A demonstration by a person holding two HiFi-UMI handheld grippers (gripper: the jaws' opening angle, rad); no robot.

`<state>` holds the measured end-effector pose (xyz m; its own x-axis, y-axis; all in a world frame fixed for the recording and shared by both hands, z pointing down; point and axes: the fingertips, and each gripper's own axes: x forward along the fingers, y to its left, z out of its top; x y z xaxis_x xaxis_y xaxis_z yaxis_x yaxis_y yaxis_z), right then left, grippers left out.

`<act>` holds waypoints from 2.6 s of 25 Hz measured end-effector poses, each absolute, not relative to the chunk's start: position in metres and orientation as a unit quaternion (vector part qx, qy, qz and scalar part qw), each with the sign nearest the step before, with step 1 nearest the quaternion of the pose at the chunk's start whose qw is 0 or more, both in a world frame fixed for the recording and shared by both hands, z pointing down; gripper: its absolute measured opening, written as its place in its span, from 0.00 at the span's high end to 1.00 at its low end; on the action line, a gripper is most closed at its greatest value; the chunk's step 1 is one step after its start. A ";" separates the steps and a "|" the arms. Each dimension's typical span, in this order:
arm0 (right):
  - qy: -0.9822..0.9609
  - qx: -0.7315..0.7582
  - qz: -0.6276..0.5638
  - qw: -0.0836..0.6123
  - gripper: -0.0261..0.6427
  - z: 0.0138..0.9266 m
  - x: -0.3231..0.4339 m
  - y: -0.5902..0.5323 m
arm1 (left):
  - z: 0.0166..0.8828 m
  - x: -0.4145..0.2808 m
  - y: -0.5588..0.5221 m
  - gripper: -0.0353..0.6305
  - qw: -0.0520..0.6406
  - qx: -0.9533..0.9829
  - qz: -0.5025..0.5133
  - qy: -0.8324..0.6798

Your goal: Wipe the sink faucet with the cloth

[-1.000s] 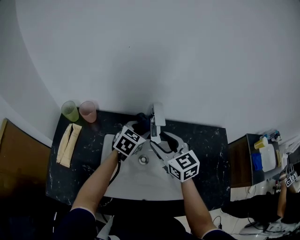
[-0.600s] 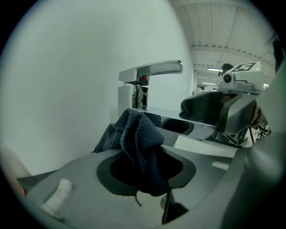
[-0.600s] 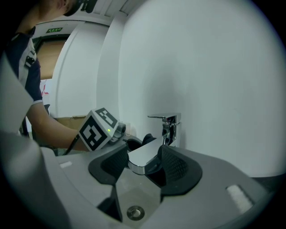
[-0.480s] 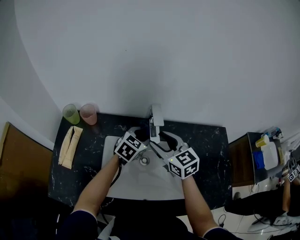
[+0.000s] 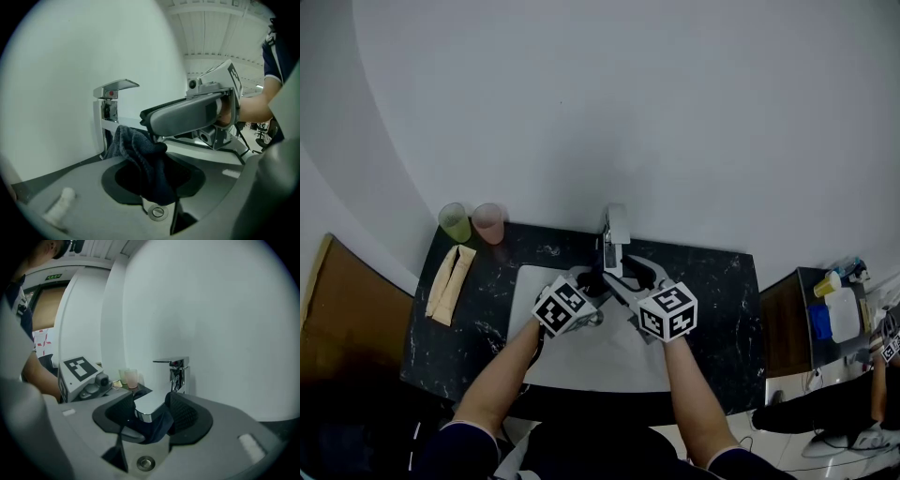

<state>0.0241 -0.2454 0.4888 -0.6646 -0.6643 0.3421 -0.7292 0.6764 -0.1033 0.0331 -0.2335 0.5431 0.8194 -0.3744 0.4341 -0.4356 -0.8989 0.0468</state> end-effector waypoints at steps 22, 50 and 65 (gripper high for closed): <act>-0.962 0.217 0.086 0.142 0.44 0.489 0.045 -0.149 | 0.499 0.020 -0.153 0.74 0.068 0.968 0.179 -0.161; -0.969 0.223 0.111 -0.006 0.92 0.420 0.043 -0.181 | 0.443 0.010 -0.182 0.69 -0.085 0.928 0.224 -0.287; -0.905 0.394 0.149 0.057 0.91 0.452 0.058 -0.255 | 0.459 -0.009 -0.260 0.78 -0.020 0.942 0.193 -0.272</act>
